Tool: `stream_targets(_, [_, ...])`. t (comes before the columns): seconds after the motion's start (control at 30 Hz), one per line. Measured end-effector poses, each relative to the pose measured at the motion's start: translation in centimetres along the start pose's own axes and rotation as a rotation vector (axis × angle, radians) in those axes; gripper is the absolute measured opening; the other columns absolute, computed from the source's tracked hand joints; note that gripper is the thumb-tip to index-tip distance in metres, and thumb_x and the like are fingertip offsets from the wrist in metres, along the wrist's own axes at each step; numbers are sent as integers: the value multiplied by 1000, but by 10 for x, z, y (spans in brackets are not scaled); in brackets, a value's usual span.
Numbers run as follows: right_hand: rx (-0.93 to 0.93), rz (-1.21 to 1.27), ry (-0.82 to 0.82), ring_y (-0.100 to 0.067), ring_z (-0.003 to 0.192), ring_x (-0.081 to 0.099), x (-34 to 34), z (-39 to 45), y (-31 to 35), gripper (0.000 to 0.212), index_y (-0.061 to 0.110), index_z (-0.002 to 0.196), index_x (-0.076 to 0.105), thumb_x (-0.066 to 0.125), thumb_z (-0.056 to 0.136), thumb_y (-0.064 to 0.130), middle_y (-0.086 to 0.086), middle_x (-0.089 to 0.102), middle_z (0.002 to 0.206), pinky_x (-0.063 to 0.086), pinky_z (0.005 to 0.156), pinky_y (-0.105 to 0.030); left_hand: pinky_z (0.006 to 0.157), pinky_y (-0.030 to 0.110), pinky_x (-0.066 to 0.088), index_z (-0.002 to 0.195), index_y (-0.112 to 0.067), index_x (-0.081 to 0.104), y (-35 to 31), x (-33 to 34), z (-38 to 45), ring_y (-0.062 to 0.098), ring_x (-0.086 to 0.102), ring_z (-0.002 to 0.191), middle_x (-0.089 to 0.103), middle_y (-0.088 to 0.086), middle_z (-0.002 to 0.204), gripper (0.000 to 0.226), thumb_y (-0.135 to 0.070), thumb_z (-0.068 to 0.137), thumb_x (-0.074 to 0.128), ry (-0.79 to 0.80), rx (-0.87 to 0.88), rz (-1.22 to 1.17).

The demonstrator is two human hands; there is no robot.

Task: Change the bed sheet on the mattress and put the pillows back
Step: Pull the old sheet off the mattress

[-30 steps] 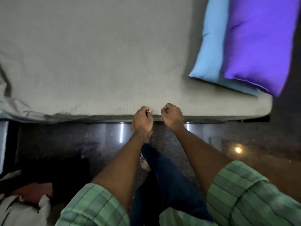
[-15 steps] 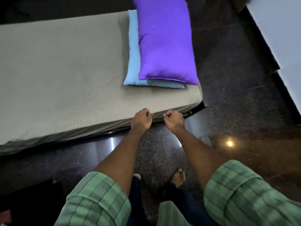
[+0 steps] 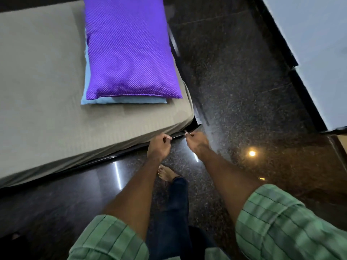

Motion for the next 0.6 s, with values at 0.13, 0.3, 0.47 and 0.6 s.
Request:
stream_targets(0.13, [75, 64, 62, -42, 95, 71, 30, 83, -22, 38, 20, 83, 61, 50, 91, 56, -19, 73, 96, 58, 82, -46, 83, 33, 56, 86, -34, 68, 18, 40, 57, 24, 71, 90, 76, 1, 101, 26, -31, 103, 47, 60, -107, -69])
stream_targets(0.3, [188, 236, 127, -38, 100, 67, 63, 165, -41, 101, 5, 114, 64, 37, 66, 89, -22, 68, 111, 56, 94, -53, 93, 52, 57, 106, -24, 72, 71, 96, 136, 36, 70, 104, 73, 10, 114, 83, -86, 71, 29, 91, -316, -188])
stream_targets(0.47, [278, 593, 64, -41, 107, 69, 88, 200, -35, 107, 5, 126, 66, 51, 63, 90, -20, 72, 117, 56, 87, -46, 96, 52, 57, 122, -23, 72, 54, 106, 149, 31, 71, 105, 74, 5, 117, 122, -111, 47, 34, -6, -409, -343])
stream_targets(0.6, [230, 692, -8, -18, 79, 67, 76, 180, -14, 40, 3, 110, 71, 59, 102, 41, -4, 72, 93, 54, 70, -24, 83, 45, 63, 119, -22, 74, 34, 111, 147, 24, 74, 90, 76, 3, 107, 104, -102, 57, 49, -65, -506, -591])
Point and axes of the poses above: each hand's wrist, its own z-axis towards the middle knuckle, its own x-axis out of the palm, y = z × x, the point moved 5 cm from there along z, towards the middle knuckle
